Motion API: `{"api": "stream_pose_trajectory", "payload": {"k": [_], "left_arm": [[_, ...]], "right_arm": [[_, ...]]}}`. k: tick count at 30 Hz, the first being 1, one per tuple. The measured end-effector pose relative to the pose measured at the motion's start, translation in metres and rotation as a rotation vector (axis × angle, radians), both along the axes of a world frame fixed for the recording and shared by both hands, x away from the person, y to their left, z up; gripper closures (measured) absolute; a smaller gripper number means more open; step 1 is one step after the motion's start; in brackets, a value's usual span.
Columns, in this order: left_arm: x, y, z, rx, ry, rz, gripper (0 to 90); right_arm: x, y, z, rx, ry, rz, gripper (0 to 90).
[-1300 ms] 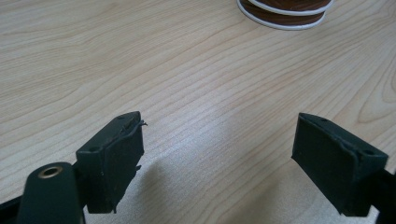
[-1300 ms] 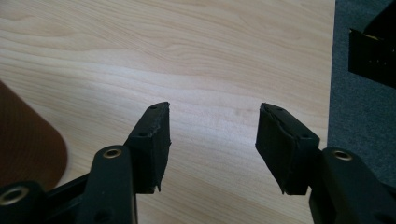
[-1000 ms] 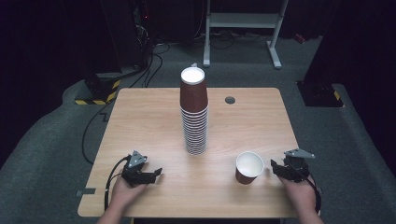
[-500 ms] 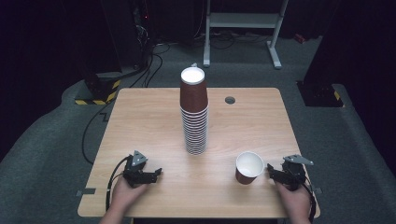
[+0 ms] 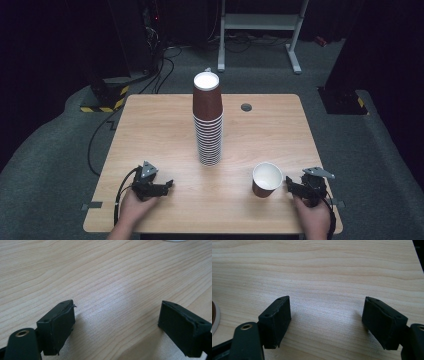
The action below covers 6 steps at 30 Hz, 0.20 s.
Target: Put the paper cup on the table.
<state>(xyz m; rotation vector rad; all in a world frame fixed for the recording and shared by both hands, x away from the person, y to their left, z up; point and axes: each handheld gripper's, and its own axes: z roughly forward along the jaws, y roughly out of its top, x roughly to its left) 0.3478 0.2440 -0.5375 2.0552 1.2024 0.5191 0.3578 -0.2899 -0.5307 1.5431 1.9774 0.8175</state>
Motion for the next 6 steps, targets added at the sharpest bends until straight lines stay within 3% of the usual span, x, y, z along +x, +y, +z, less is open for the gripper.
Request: {"api": "stream_pose_trajectory", "payload": {"k": [6], "left_arm": [[0.0008, 0.0004, 0.0000, -0.002, 0.001, -0.007, 14.0]], "right_arm": [[0.0000, 0.0002, -0.0002, -0.001, -0.002, -0.004, 22.1]]}}
